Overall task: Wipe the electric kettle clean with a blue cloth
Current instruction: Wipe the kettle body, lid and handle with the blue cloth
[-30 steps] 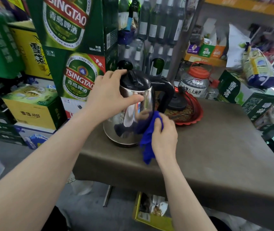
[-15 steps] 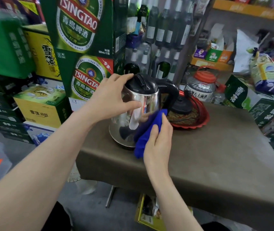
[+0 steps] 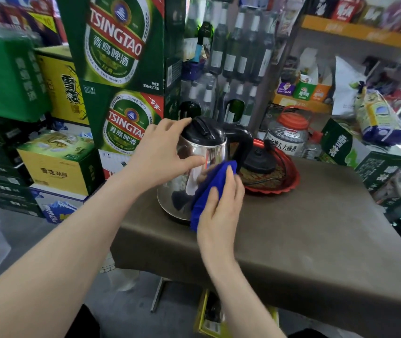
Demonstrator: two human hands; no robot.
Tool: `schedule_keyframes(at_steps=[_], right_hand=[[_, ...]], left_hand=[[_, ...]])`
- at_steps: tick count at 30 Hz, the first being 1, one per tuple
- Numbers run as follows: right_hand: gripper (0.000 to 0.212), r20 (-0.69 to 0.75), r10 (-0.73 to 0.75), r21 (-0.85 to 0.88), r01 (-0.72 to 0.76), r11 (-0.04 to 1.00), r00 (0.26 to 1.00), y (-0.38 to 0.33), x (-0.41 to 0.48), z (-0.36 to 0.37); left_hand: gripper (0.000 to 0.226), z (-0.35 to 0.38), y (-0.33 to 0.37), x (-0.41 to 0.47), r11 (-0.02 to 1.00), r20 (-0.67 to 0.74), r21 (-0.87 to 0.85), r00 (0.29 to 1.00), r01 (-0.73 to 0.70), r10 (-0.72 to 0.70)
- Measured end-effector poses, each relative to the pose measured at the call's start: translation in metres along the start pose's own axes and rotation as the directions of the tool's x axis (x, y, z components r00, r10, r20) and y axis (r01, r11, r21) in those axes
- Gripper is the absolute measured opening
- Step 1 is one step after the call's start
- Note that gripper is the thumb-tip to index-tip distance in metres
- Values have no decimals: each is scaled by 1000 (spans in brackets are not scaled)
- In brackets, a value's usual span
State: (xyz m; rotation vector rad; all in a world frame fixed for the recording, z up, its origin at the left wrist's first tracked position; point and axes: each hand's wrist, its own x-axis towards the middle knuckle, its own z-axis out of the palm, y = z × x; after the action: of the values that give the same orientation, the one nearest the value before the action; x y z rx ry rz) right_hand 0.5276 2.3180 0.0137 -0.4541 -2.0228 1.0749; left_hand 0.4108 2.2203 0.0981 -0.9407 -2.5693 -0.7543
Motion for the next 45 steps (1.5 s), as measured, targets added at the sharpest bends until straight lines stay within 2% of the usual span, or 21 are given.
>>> schedule_keyframes(at_steps=[3,7,9,11,12,14,16,17,18,20,21,22,24,26,30,32,35,37,39,41,45], right_hand=[[47,1,-18,-87,18,996,1000,5,40,-4],[37,111,154,-31,-152,988,982,16,66,-22],[25,123,120,56,-127,990,985,8,58,-37],[17,62,-14,153,4,988,998,-8,51,-50],[14,28,-97,173,91,981,995,-20,49,-54],[8,61,-214,211,197,957,975,-37,47,-57],[19,248,-221,233,164,959,943,-50,48,-59],[24,335,-208,204,145,968,919,-54,51,-61],[27,358,-210,136,171,976,910,-53,59,-63],[27,254,-245,-63,268,961,936,-39,91,-67],[35,228,-221,-154,259,954,948,-32,110,-69],[48,270,-149,-219,211,953,951,-25,127,-70],[65,459,9,-274,132,953,888,-17,149,-66],[61,561,26,-264,150,953,828,-9,162,-62],[51,548,-2,-286,189,939,837,-9,155,-69],[44,504,-32,-195,150,969,863,-7,130,-66],[38,347,-3,-41,18,999,938,-11,91,-54],[36,274,24,19,-30,999,961,-12,82,-49],[36,225,16,36,-24,999,974,-14,81,-46],[37,194,5,46,-14,999,981,-14,78,-42],[36,156,10,76,-22,997,988,-16,75,-36]], left_hand=[[92,0,2,-2,1000,-28,19,1000,-5,5],[88,0,6,-9,997,-56,-68,998,26,-30],[74,4,19,-24,997,-256,-68,965,33,-49],[56,10,41,-43,991,-425,-124,900,50,-98],[52,13,52,-51,969,-396,-238,905,62,-155],[48,17,70,-62,844,-182,-522,951,122,-250],[28,23,72,-65,720,-58,-669,954,182,-295],[20,25,68,-66,699,-47,-688,950,194,-310],[16,26,62,-67,702,-54,-685,947,196,-317],[14,26,51,-72,723,-75,-660,939,205,-334],[12,25,45,-75,725,-80,-654,933,216,-350],[9,23,41,-79,718,-89,-658,924,226,-372],[12,17,34,-84,704,-115,-666,898,247,-424],[24,11,26,-88,707,-137,-656,878,266,-458],[31,11,0,-90,705,-183,-641,831,304,-526],[31,12,-7,-89,710,-223,-629,802,317,-555],[32,16,5,-84,743,-298,-588,768,320,-567],[49,20,24,-79,830,-363,-474,794,293,-487],[59,33,36,-73,941,-421,-236,847,244,-325],[58,43,35,-67,958,-426,-123,858,259,-287],[53,57,14,-77,875,-322,-305,824,376,-466]])
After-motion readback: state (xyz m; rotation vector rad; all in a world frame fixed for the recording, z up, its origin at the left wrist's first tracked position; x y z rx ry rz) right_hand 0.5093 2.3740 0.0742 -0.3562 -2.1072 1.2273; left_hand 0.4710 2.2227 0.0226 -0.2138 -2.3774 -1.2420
